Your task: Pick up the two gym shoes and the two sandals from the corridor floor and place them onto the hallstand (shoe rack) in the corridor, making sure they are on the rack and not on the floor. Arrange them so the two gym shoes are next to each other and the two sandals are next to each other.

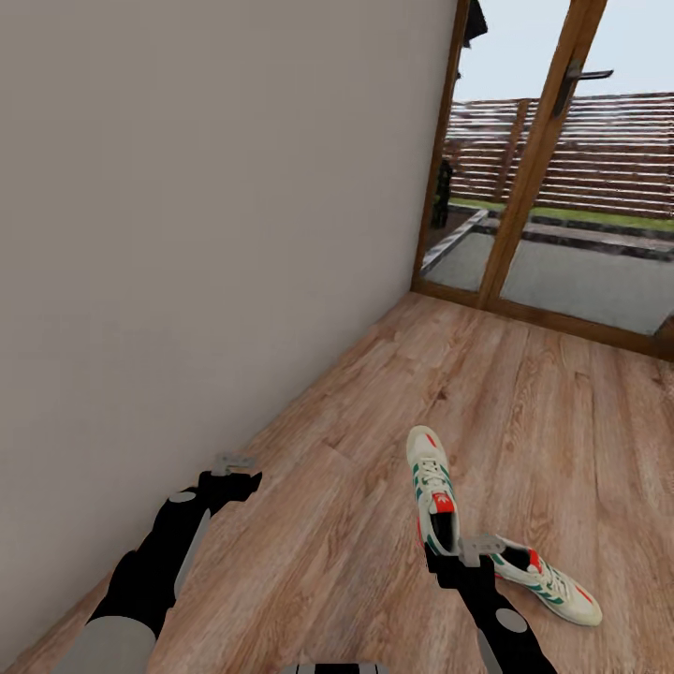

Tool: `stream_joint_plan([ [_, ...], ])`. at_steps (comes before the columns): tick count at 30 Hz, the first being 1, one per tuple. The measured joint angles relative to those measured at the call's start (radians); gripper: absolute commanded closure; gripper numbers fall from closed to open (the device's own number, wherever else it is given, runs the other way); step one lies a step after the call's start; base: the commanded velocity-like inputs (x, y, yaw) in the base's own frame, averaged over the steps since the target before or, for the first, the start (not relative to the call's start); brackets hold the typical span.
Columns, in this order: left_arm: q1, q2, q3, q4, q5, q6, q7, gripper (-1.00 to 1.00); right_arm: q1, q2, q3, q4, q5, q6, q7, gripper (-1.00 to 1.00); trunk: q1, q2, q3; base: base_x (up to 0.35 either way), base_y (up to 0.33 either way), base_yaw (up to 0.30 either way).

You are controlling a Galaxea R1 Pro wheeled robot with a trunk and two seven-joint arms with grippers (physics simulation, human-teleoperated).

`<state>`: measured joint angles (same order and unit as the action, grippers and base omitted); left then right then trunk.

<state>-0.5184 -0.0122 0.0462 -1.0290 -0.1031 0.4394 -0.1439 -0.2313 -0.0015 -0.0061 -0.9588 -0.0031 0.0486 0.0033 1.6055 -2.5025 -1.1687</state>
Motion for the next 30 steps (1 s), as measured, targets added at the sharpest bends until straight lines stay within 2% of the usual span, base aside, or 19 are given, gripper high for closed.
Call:
stream_joint_plan([
  [14, 0.000, 0.000, 0.000, 0.000, 0.000, 0.001, 0.000, -1.00, 0.000, 0.000, 0.000, 0.000, 0.000, 0.000, 0.000, 1.00, 0.000, 0.000, 0.000, 0.008, 0.007, -0.289],
  [30, 0.000, 0.000, 0.000, 0.000, 0.000, 0.001, 0.000, -1.00, 0.000, 0.000, 0.000, 0.000, 0.000, 0.000, 0.000, 1.00, -0.001, 0.000, 0.000, 0.276, 0.190, -0.289],
])
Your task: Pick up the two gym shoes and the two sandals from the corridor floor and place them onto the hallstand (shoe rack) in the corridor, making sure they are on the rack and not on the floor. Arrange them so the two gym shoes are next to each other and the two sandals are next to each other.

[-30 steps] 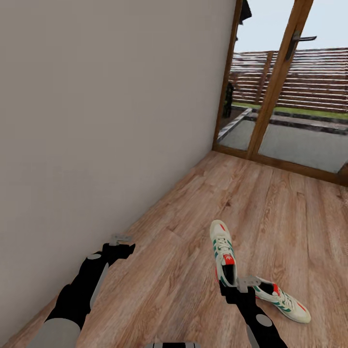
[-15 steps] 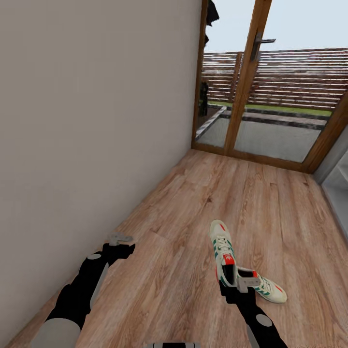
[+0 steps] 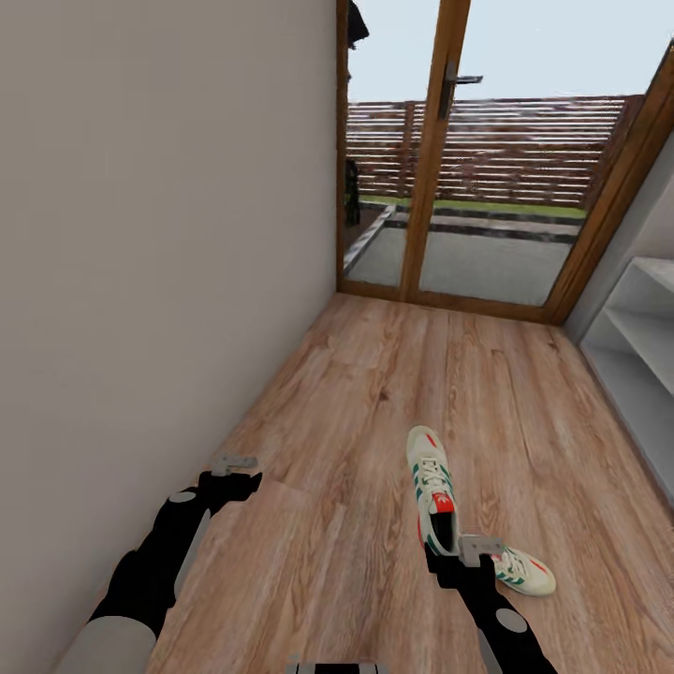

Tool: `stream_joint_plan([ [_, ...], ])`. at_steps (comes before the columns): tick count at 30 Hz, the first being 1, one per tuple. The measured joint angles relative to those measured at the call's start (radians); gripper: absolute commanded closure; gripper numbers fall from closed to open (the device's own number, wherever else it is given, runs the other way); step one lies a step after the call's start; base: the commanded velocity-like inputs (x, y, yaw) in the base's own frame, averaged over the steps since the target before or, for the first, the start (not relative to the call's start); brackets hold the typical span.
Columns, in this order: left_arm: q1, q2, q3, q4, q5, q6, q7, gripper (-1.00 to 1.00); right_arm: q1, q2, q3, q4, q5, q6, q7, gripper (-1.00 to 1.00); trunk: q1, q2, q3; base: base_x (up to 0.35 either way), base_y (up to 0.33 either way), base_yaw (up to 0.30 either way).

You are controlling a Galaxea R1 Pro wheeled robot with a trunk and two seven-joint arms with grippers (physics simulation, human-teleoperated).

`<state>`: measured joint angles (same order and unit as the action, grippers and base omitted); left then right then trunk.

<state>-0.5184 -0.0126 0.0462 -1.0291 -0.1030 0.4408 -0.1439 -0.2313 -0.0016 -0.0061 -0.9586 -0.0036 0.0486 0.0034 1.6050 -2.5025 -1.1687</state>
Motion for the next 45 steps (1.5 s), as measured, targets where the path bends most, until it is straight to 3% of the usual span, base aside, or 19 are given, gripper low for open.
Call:
stream_joint_plan([
  [26, 0.000, 0.000, 0.000, 0.000, 0.000, 0.000, 0.000, -1.00, 0.000, 0.000, 0.000, 0.000, -0.001, 0.000, 0.000, 1.00, 0.000, 0.000, 0.000, 0.317, 0.036, -0.212],
  [45, 0.000, 0.000, 0.000, -0.001, -0.002, 0.000, 0.000, -1.00, 0.000, 0.000, 0.000, 0.000, -0.001, 0.000, 0.000, 1.00, 0.001, 0.000, 0.000, 0.044, 0.039, -0.282],
])
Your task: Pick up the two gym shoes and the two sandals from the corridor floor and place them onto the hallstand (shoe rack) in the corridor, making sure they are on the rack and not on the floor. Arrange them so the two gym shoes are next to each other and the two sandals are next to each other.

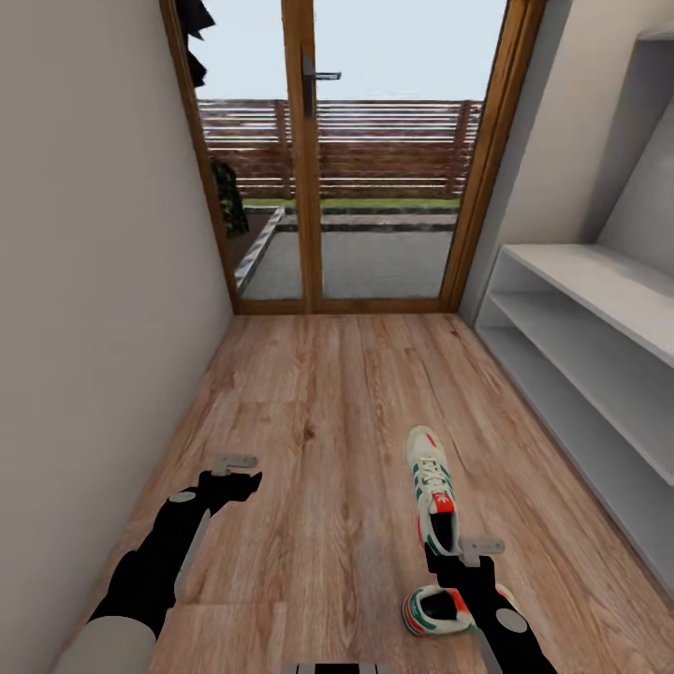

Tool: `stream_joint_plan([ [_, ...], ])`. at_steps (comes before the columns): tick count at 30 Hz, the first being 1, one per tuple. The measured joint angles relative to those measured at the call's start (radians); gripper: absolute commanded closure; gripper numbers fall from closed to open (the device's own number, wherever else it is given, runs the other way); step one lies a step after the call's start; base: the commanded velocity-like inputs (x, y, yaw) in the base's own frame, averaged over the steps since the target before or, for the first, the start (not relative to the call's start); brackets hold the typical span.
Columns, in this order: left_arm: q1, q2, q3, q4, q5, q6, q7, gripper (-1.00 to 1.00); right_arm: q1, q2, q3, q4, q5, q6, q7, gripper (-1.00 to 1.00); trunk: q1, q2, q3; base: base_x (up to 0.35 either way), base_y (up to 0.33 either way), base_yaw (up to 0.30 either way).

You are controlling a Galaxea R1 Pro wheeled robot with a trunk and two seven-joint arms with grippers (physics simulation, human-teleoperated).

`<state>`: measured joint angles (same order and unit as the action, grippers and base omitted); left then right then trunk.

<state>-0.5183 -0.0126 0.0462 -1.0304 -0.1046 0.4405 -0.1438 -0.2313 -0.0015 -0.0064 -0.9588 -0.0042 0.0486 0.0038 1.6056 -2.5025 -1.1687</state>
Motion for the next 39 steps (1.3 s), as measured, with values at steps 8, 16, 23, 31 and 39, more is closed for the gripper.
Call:
stream_joint_plan([
  [8, 0.000, 0.000, 0.000, 0.000, 0.000, 0.000, 0.000, -1.00, 0.000, 0.000, 0.000, 0.000, 0.000, 0.000, 0.000, 1.00, 0.000, 0.000, 0.000, 0.000, 0.000, -0.284],
  [16, 0.000, 0.000, 0.000, 0.001, 0.001, 0.000, 0.000, -1.00, 0.000, 0.000, 0.000, 0.000, 0.000, 0.000, 0.000, 1.00, 0.000, 0.000, 0.000, 0.000, 0.000, -0.284],
  [23, 0.000, 0.000, 0.000, 0.001, 0.001, 0.000, 0.000, -1.00, 0.000, 0.000, -0.001, 0.000, -0.012, 0.001, 0.000, 1.00, 0.000, 0.000, 0.000, 0.000, 0.000, -0.284],
  [31, 0.000, -0.001, 0.000, 0.000, 0.000, 0.000, 0.000, -1.00, 0.000, 0.000, 0.000, 0.000, -0.111, 0.002, -0.001, 1.00, 0.000, 0.000, 0.000, 0.000, 0.000, -0.284],
  [39, 0.000, -0.008, 0.002, 0.000, 0.001, 0.000, -0.001, -1.00, 0.000, 0.000, 0.000, 0.000, -0.116, 0.003, -0.001, 1.00, 0.000, 0.000, 0.000, 0.000, 0.000, -0.284],
])
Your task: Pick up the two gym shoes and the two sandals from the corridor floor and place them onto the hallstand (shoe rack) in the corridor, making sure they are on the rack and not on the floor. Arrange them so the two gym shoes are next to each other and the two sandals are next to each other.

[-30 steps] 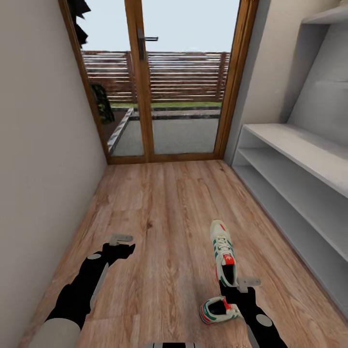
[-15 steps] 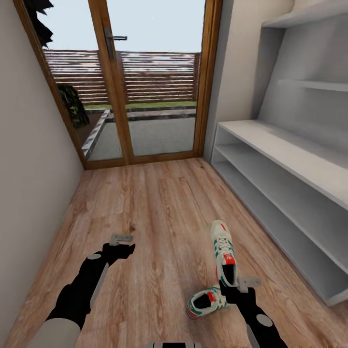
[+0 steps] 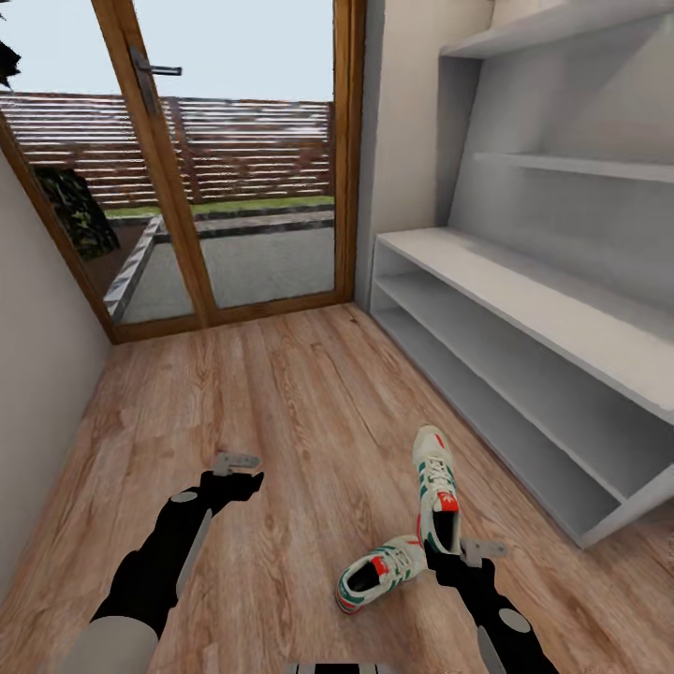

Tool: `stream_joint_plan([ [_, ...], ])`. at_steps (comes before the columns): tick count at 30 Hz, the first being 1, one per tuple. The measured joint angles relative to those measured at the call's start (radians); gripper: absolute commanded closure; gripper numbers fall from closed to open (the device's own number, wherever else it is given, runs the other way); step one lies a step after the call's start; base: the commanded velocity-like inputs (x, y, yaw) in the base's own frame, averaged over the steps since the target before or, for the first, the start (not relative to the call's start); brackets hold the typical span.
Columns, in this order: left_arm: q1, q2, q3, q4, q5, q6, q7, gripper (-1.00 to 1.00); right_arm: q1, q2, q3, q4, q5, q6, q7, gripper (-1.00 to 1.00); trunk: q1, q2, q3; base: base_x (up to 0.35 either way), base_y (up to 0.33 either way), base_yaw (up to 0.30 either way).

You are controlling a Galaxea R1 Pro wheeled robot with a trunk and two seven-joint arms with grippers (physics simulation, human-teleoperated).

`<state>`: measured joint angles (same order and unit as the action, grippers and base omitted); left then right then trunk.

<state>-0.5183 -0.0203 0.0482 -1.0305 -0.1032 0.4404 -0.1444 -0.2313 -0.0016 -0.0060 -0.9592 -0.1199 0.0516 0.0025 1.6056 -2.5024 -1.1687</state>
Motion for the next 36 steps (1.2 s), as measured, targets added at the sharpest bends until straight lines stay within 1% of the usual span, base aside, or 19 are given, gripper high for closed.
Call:
stream_joint_plan([
  [7, 0.000, -0.015, -0.003, 0.000, 0.000, 0.000, -0.001, -1.00, 0.000, 0.000, 0.001, -0.002, 0.000, 0.001, 0.000, 1.00, 0.000, 0.000, 0.000, 0.062, 0.067, -0.286],
  [10, 0.000, -0.028, -0.004, -0.001, -0.001, 0.001, -0.001, -1.00, 0.000, -0.001, 0.000, -0.002, 0.000, 0.001, 0.000, 1.00, 0.000, 0.000, 0.000, 0.214, 0.212, -0.288],
  [19, 0.000, -0.033, -0.004, -0.007, -0.002, 0.001, -0.001, -1.00, 0.000, -0.001, 0.001, -0.002, 0.000, 0.001, 0.000, 1.00, 0.000, 0.000, 0.000, 0.240, 0.254, -0.289],
  [22, 0.000, -0.042, -0.005, -0.010, -0.003, 0.001, -0.001, -1.00, 0.000, -0.001, 0.001, -0.002, 0.000, 0.001, 0.000, 1.00, 0.000, 0.000, 0.000, 0.196, 0.282, -0.289],
  [26, 0.000, -0.049, -0.005, -0.011, -0.003, 0.001, -0.001, -1.00, 0.000, 0.000, 0.003, -0.002, 0.000, 0.001, 0.000, 1.00, 0.000, 0.000, 0.000, 0.047, 0.299, -0.289],
  [32, 0.000, -0.049, -0.005, -0.010, -0.004, 0.001, -0.001, -1.00, 0.000, 0.000, 0.003, -0.002, 0.000, 0.001, 0.000, 1.00, 0.000, 0.000, 0.000, 0.001, 0.294, -0.289],
  [36, 0.000, -0.049, -0.005, -0.009, -0.004, 0.000, -0.001, -1.00, 0.000, 0.000, 0.001, -0.002, 0.000, 0.002, 0.000, 1.00, 0.000, 0.000, 0.000, 0.000, 0.098, -0.289],
])
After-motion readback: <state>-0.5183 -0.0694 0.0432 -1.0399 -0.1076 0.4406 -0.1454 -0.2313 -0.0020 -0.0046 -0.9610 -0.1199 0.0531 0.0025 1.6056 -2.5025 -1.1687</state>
